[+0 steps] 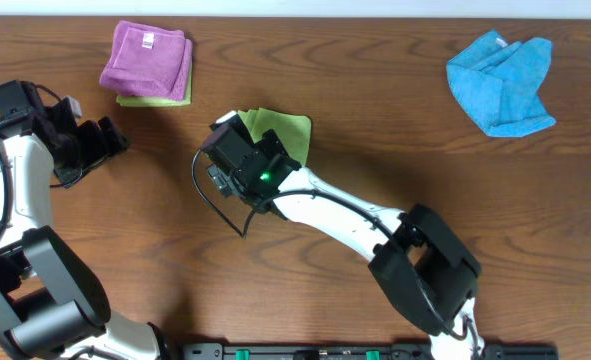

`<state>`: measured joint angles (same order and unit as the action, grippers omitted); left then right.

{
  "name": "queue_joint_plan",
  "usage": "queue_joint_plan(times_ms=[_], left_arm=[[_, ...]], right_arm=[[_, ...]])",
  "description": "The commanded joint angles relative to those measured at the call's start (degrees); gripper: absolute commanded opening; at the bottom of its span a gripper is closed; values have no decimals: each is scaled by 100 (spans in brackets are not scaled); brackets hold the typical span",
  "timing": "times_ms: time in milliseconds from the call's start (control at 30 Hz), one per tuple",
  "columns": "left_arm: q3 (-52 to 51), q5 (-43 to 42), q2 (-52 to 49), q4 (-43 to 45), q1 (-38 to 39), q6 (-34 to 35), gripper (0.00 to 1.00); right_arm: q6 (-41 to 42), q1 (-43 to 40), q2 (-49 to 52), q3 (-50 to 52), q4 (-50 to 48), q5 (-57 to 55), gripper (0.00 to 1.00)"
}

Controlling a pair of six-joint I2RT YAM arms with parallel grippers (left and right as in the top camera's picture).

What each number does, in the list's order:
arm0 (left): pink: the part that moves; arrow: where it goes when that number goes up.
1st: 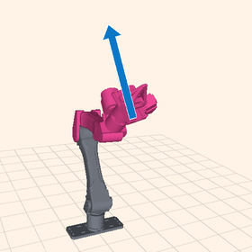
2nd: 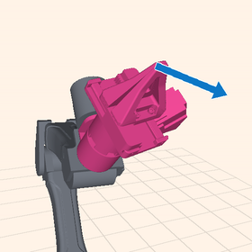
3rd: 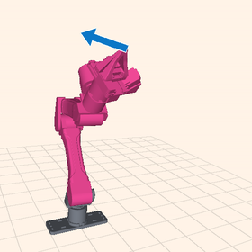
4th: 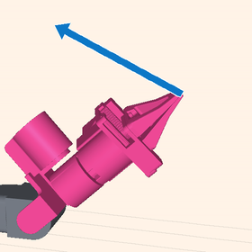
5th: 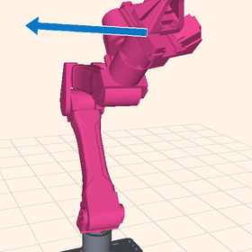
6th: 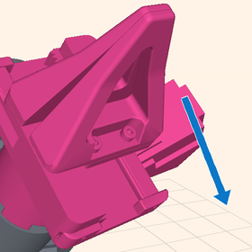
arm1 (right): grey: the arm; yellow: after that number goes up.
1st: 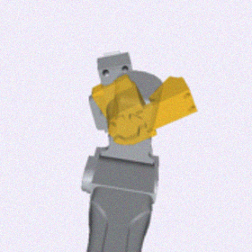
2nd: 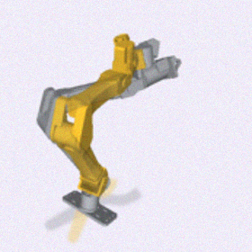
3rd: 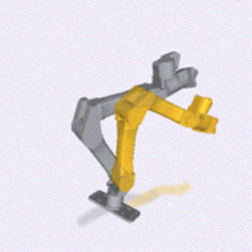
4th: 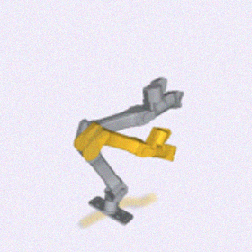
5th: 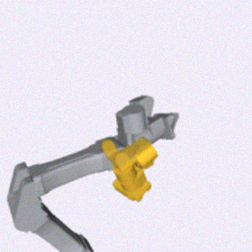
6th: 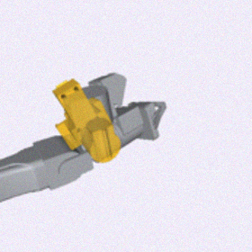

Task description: Fold the cloth

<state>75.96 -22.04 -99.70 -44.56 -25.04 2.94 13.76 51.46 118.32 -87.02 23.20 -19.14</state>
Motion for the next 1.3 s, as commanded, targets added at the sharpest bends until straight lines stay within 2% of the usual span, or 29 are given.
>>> queue_joint_plan(times_ms=[0,100,167,267,367,433,500,633,833,1133,1267], left_arm=[[114,63,22,-11,-7,-63,93],[111,57,22,-50,-7,-61,92],[105,-236,20,-66,11,-105,92],[103,-1012,15,-116,144,-509,92],[103,-1058,13,-286,568,-892,92],[103,-1058,11,-343,951,-1233,95],[103,-1054,7,-317,1362,-1563,97],[103,-1049,4,61,2173,-1821,95],[103,-984,-140,1237,2986,-1766,95],[105,-1180,-1255,1996,3147,-1711,95],[107,-1443,-1589,2409,3161,-1685,95]], right_arm=[[-70,35,-175,-31,107,-566,99],[140,-37,-175,-31,173,-1613,99],[507,-186,-175,-31,197,-1784,99],[1128,-573,-175,-116,485,-861,99],[2146,-1119,-177,-273,1104,352,99],[2380,-1495,-229,-306,1366,931,99],[2459,-1845,-345,-306,1582,1060,99],[2240,-2308,-691,-306,1759,992,99],[2090,-2752,-1333,-306,2118,927,99],[960,-3084,-1878,-306,2771,927,99],[885,-3126,-2170,-306,2933,909,99]])
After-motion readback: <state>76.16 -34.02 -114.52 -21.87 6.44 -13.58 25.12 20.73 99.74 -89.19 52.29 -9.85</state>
